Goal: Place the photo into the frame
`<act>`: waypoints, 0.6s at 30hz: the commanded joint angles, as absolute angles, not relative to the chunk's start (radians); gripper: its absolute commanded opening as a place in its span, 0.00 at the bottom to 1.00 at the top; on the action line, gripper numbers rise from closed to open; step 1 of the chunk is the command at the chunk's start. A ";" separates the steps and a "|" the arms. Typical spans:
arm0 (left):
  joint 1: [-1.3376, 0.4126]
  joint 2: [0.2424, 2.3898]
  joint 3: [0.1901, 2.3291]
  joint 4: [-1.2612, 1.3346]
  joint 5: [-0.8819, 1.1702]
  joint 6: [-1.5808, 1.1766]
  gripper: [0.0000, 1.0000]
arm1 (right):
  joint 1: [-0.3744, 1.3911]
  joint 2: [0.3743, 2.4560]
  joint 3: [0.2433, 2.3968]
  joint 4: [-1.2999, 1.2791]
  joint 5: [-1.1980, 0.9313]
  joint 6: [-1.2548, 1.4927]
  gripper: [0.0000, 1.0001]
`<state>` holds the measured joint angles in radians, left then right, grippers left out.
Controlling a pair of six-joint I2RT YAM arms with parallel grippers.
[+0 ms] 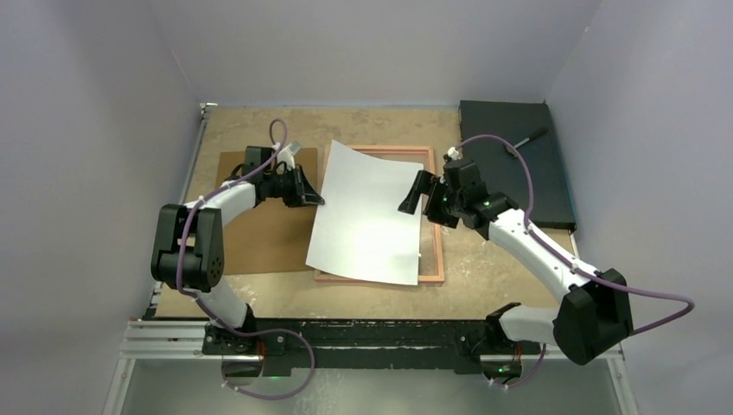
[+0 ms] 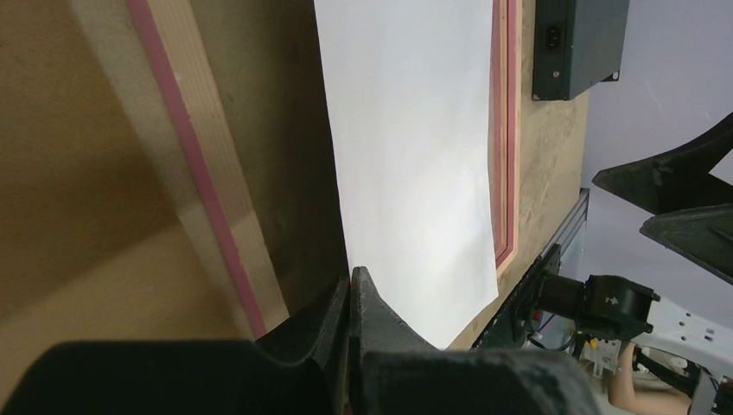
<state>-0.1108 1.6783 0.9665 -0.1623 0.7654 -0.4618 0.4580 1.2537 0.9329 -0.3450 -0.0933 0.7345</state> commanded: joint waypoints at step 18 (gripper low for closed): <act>-0.068 1.583 0.918 -0.153 0.753 -0.449 0.00 | 0.825 1.109 0.545 -0.220 -0.320 0.859 0.92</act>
